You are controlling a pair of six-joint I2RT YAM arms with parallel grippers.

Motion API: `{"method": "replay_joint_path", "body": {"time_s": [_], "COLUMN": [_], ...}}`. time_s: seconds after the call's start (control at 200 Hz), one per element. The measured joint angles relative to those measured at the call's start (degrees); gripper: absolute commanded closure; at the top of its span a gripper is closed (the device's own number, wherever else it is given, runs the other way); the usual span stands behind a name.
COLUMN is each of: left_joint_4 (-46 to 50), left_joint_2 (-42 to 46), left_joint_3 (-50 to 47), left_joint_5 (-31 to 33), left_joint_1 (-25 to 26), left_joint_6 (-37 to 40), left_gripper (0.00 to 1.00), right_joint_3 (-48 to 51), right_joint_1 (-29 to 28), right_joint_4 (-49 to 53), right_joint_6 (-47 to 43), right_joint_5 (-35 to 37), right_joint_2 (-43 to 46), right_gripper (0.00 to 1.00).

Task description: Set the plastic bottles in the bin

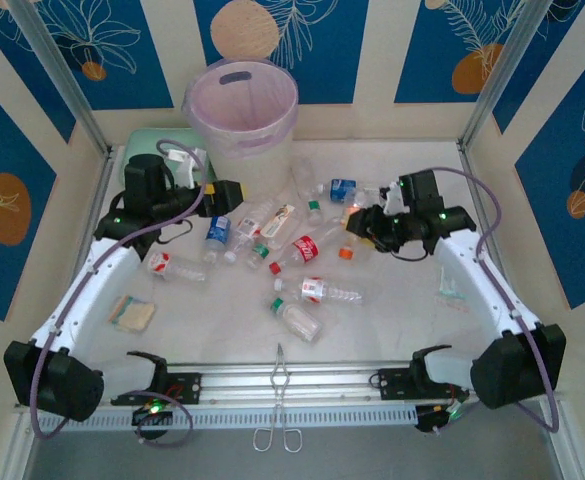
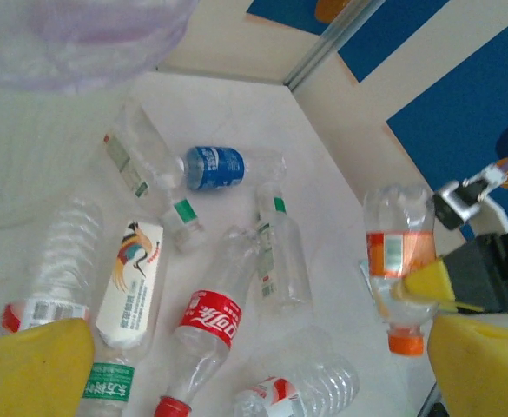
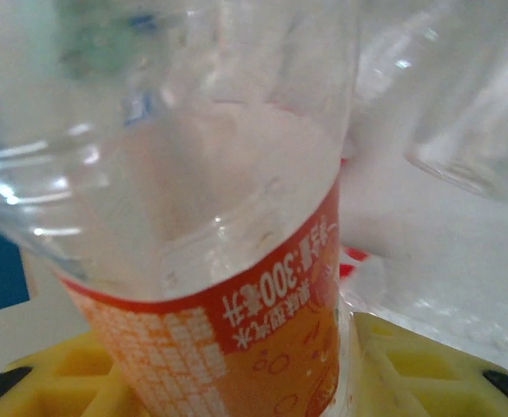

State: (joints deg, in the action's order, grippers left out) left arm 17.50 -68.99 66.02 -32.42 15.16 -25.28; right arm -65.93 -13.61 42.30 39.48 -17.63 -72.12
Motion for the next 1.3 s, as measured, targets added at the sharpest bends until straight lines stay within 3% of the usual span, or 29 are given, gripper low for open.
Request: {"method": "replay_joint_path", "body": {"time_s": [0.14, 0.345, 0.65, 0.805, 0.991, 1.161, 1.201, 1.301], "left_joint_4": [-5.99, -17.14, -31.82, -32.02, -29.9, -29.64, -29.35, -28.17], "left_joint_2": [1.03, -0.61, -5.79, -8.5, -9.97, -10.01, -9.99, -10.08], "left_joint_3": [-3.06, -7.04, -8.02, -6.6, -5.7, -5.09, -4.98, -4.24], "left_joint_5": [-0.7, -5.01, -8.2, -6.38, -4.39, -3.52, -3.34, -3.19], "left_joint_1": [1.03, 8.24, 10.43, 10.6, 11.15, 11.76, 11.76, 11.76], "left_joint_6": [-4.5, -10.29, -18.51, -19.37, -18.84, -19.04, -19.04, -18.29], "left_gripper": [0.08, 0.15, 0.04, 0.05, 0.29, 0.41, 0.44, 0.47], "right_joint_3": [-9.79, -15.21, -15.54, -15.54, -15.54, -15.56, -15.56, -15.56], "right_joint_1": [-3.91, -8.76, -13.81, -15.45, -15.69, -15.63, -15.58, -15.47], "right_joint_4": [-3.04, -8.52, -9.07, -9.09, -9.46, -9.97, -9.99, -10.12], "right_joint_6": [-0.26, 0.2, -3.8, -5.2, -5.77, -6.16, -6.29, -6.47], "right_joint_5": [-1.31, -8.39, -14.82, -15.72, -16.09, -16.48, -16.52, -16.7], "right_joint_2": [-6.54, -12.61, -15.98, -15.98, -15.98, -16.52, -16.63, -16.68], "right_gripper": [0.68, 0.68, 0.68, 0.68, 0.69, 0.67, 0.63, 0.42]}}
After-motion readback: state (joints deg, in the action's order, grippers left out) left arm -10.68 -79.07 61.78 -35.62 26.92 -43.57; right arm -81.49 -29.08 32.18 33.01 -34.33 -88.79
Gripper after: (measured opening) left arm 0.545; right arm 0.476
